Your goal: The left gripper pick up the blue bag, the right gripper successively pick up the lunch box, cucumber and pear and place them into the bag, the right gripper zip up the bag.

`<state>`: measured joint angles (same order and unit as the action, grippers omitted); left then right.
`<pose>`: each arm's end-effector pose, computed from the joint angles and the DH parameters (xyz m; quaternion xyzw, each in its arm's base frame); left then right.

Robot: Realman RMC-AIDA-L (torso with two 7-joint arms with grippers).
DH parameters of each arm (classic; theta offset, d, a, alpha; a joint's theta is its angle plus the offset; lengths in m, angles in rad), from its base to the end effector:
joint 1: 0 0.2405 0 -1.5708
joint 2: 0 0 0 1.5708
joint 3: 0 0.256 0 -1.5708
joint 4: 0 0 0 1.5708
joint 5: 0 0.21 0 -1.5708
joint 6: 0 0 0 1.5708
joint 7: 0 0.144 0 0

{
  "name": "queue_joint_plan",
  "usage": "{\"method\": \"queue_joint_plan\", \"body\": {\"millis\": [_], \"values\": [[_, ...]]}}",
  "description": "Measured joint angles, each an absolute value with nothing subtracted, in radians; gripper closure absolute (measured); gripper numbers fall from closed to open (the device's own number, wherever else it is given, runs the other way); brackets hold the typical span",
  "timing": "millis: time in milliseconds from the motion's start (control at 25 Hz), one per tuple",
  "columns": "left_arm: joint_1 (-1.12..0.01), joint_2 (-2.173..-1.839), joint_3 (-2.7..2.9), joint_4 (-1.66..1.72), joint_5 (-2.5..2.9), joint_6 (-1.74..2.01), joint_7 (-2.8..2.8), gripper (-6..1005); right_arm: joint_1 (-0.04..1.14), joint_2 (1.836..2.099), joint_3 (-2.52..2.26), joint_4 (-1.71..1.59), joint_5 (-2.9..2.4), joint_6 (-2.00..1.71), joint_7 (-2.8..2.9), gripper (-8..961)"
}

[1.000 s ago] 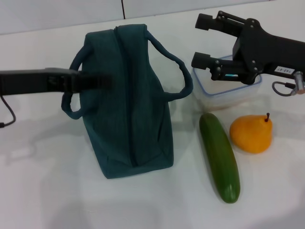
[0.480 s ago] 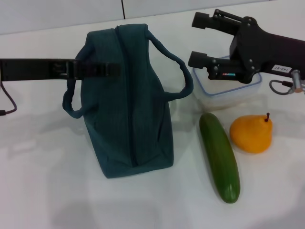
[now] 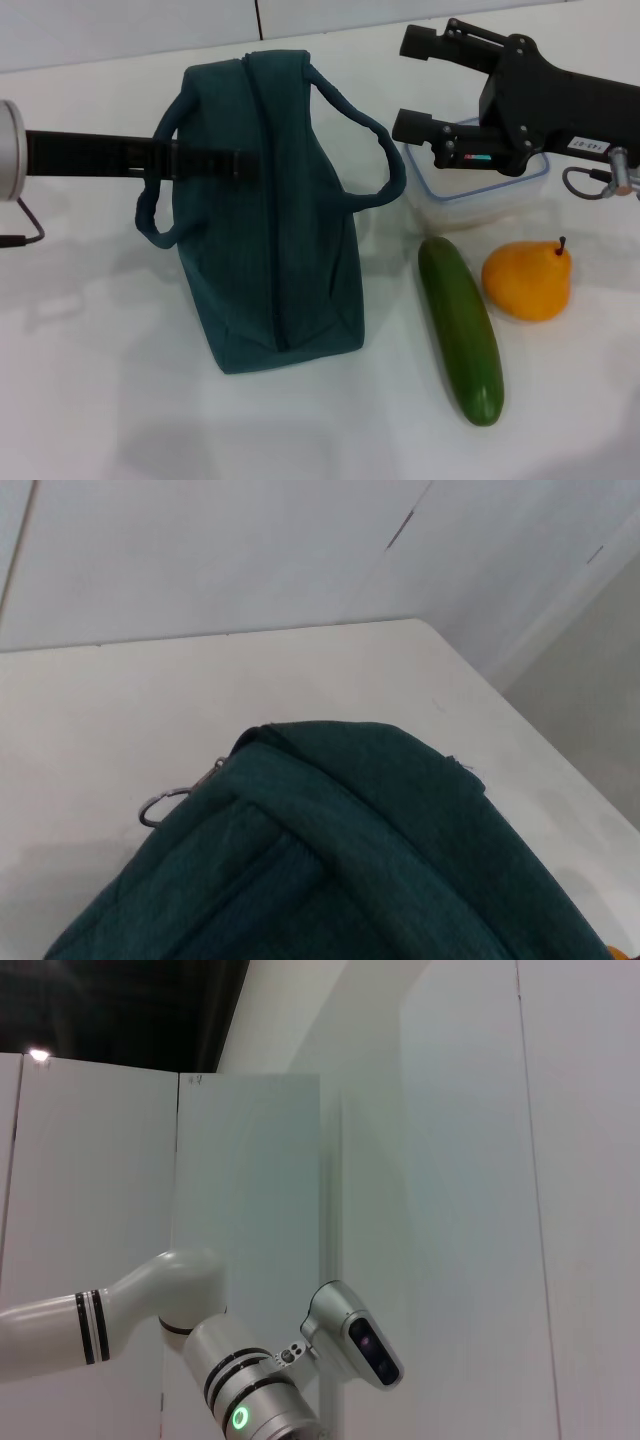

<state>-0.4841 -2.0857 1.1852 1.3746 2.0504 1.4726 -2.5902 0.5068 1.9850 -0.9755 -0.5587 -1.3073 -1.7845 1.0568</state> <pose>-0.1519 0.3505 0.0262 -0.8878 -0.4270 -0.1357 0.1051 0.2088 0.3226 0.0459 -0.8761 0.0077 0.4605 0.1422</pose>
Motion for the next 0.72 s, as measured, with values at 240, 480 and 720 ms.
{"method": "queue_joint_plan", "body": {"millis": [240,480,720], "values": [[-0.484,-2.084,1.187,1.381,2.059,1.470,-2.606,224,0.506,1.982,-0.976,-0.559,-1.307,-1.784,1.056,128],[-0.482,-2.085,1.188,1.369,2.081,1.451,-2.601,265,0.506,1.981,-0.974,-0.558,-1.306,-1.790,1.055,128],[-0.475,-2.085,1.186,1.337,2.077,1.436,-2.520,319,0.501,1.984,-0.974,-0.558,-1.307,-1.799,1.053,128]]}}
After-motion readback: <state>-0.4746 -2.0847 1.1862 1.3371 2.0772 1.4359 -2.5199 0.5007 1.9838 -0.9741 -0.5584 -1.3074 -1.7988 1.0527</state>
